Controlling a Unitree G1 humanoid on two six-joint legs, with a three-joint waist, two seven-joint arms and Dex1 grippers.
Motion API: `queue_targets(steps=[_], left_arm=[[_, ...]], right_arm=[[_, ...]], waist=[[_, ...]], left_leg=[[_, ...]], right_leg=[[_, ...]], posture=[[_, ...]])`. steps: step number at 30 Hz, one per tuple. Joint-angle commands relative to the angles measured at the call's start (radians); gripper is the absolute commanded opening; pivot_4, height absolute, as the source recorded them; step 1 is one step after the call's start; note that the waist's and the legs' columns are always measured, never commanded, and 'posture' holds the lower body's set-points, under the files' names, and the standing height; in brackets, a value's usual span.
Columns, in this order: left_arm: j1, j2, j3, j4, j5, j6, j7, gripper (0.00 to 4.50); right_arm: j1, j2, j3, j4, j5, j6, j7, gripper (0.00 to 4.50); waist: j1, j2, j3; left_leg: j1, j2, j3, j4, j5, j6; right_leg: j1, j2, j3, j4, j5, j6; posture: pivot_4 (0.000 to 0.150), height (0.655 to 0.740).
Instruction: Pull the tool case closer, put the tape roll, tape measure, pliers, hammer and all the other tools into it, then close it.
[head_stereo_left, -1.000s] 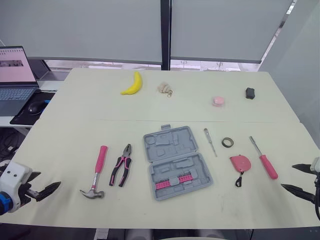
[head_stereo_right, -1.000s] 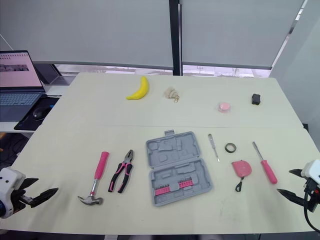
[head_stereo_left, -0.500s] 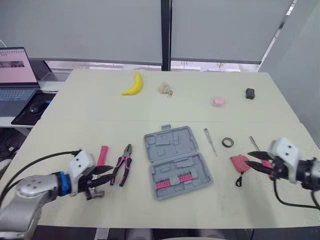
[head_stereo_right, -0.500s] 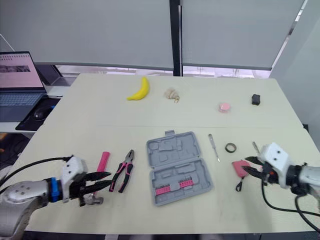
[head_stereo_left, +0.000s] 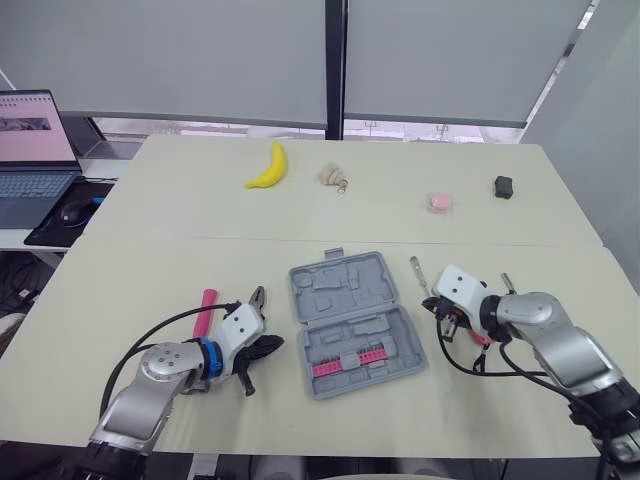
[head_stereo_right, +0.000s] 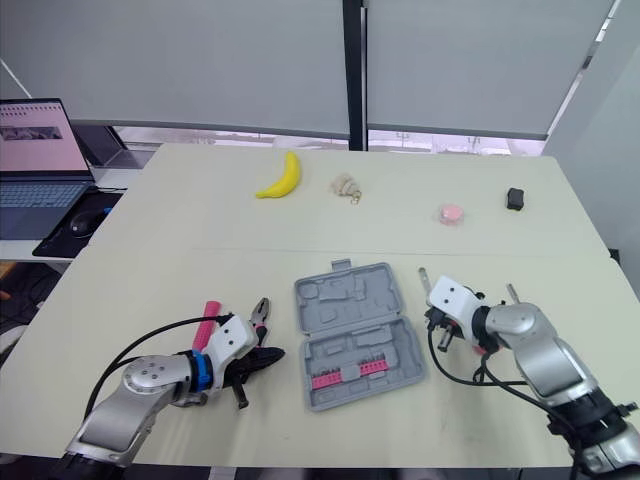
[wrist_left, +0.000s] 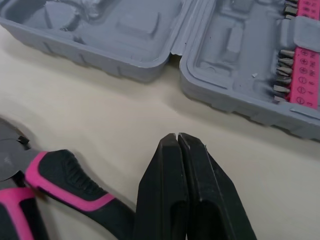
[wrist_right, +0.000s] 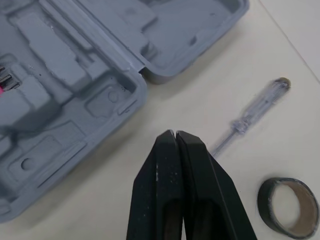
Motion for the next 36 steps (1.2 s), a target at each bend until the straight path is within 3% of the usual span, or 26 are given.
queue_targets(steps=[1, 9, 18, 36], left_arm=[[-0.038, -0.016, -0.017, 0.003, 0.026, -0.008, 0.023, 0.00], [-0.089, -0.041, -0.040, 0.029, 0.052, 0.007, 0.039, 0.00], [-0.123, -0.071, -0.063, 0.048, 0.063, 0.026, 0.029, 0.00], [-0.149, -0.087, -0.102, 0.048, 0.067, 0.025, -0.021, 0.00]], right_arm=[[-0.068, 0.034, 0.032, 0.090, -0.030, -0.050, 0.020, 0.07], [-0.159, 0.106, 0.077, 0.261, -0.060, -0.120, 0.061, 0.07], [-0.178, 0.152, 0.082, 0.322, -0.078, -0.153, 0.085, 0.07], [-0.067, 0.143, 0.084, 0.126, -0.047, -0.121, 0.165, 0.07]], waist=[[0.000, 0.000, 0.000], [-0.002, 0.000, 0.000], [-0.005, 0.000, 0.000], [-0.004, 0.000, 0.000]], left_leg=[[0.000, 0.000, 0.000, 0.000, 0.000, 0.000], [0.000, 0.000, 0.000, 0.000, 0.000, 0.000], [0.001, 0.000, -0.001, 0.001, 0.002, -0.002], [-0.001, 0.001, -0.001, 0.001, 0.002, -0.002]], right_leg=[[0.000, 0.000, 0.000, 0.000, 0.000, 0.000], [-0.002, 0.000, 0.000, 0.006, -0.001, -0.001], [-0.006, 0.007, 0.001, 0.013, -0.001, -0.003], [-0.008, 0.007, 0.001, 0.013, -0.002, -0.003]], posture=[[0.150, 0.7274], [0.150, 0.7274], [0.150, 0.7274], [0.150, 0.7274]])
